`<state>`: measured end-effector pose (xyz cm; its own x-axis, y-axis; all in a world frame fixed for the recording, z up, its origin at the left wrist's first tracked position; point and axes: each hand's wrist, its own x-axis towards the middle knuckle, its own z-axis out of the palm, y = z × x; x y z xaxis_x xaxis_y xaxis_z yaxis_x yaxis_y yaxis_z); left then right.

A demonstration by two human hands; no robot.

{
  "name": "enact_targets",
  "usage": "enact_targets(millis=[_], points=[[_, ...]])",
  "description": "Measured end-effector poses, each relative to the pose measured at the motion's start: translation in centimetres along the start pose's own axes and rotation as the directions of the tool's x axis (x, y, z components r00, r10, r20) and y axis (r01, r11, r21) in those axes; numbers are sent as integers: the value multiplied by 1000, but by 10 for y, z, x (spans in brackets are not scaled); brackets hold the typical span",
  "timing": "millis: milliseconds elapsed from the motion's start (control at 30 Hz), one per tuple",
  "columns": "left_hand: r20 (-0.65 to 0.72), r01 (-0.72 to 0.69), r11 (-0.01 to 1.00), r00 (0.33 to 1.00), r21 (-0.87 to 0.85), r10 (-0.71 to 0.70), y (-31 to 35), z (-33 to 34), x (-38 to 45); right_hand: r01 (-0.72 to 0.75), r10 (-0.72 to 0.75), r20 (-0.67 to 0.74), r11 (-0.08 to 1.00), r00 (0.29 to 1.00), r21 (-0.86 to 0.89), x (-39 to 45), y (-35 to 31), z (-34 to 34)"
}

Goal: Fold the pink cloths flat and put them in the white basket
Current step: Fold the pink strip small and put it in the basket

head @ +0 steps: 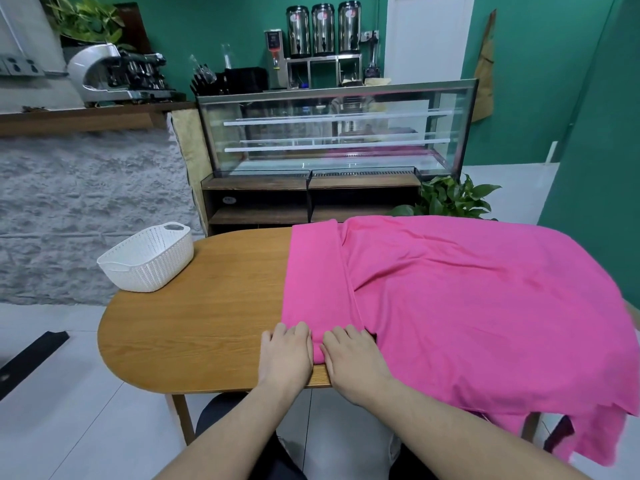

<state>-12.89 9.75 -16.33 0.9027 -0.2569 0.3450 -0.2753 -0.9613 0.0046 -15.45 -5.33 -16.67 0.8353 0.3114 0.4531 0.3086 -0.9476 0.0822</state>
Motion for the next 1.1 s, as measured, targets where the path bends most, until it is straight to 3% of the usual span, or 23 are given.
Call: enact_targets(millis=[133, 200, 267, 333, 433, 533, 633, 800, 867, 933, 1000, 1100], points=[[-38, -39, 986, 999, -162, 33, -7, 4, 1, 22, -23, 23, 999, 999, 27, 4, 3, 3], [-68, -135, 955, 990, -265, 121, -12, 5, -2, 29, -31, 37, 998, 999, 47, 7, 6, 2], [-133, -270, 932, 960, -240, 244, -18, 8, -7, 15, -21, 84, 997, 996, 72, 9, 9, 2], [-185, -307, 938, 943, -163, 276, -22, 9, -9, -45, 26, 119, 985, 993, 164, 11, 7, -1], [-152, -244, 966, 961, -90, 229, -18, 1, -5, -84, 63, 103, 973, 993, 214, 13, 2, 0], [-18, -170, 962, 985, -215, 171, -13, -5, 0, -74, 69, 50, 992, 996, 100, 11, 0, -4], [171, 57, 931, 985, -362, 7, -11, -6, 10, -54, 52, -46, 997, 998, -46, 4, 0, 1], [269, 153, 935, 961, -321, -65, -7, -11, 21, -18, 15, -119, 1000, 993, -23, -2, 1, 8], [230, 120, 933, 972, -340, -41, -6, -8, 17, -26, 27, -75, 1000, 997, 16, 0, 2, 9], [77, 3, 948, 997, -317, 23, -6, -8, 7, -19, 18, 5, 999, 1000, 36, 5, 4, 9], [-100, -143, 971, 987, -194, 125, -9, -6, -4, 5, -8, 85, 999, 996, 36, 8, 4, 10], [-170, -247, 968, 956, -36, 237, -10, -2, -15, -29, 20, 78, 993, 997, 115, 13, 4, 7]])
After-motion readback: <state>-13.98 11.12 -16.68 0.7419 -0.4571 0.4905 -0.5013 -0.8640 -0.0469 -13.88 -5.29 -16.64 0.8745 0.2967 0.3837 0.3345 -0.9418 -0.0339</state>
